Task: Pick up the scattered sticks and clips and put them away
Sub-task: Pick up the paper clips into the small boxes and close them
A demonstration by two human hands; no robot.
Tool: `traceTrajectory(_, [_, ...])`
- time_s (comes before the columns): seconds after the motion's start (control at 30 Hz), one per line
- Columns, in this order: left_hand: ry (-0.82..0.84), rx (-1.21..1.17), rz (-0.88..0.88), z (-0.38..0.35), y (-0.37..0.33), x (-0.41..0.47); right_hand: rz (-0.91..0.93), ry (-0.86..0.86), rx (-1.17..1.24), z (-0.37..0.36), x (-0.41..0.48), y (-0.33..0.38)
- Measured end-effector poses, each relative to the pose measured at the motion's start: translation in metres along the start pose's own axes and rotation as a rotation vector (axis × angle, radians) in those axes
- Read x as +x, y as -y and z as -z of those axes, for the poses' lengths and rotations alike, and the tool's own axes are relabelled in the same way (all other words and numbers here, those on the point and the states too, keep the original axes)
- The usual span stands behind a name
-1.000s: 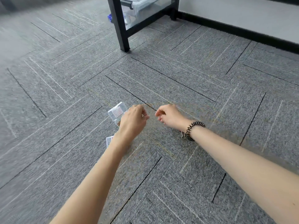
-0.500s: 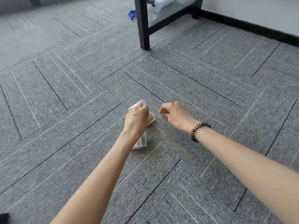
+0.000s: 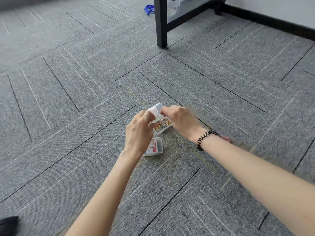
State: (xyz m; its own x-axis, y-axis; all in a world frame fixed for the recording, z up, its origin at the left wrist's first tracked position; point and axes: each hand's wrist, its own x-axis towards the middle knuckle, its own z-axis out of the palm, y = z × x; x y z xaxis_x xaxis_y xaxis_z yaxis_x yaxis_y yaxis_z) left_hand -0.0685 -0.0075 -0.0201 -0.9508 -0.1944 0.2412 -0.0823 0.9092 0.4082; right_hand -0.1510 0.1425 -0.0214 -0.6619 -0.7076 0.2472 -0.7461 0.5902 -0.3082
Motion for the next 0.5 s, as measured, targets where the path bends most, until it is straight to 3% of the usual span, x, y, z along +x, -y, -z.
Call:
traceTrajectory(0.27, [0.053,-0.104,0.164,0.002,0.028,-0.012,0.218,0.022,-0.004,-0.02,0.008,0.017])
traceTrajectory(0.5, [0.041,-0.247,0.23,-0.007,0.024,-0.011,0.078,-0.063,0.077,-0.016,-0.004,-0.002])
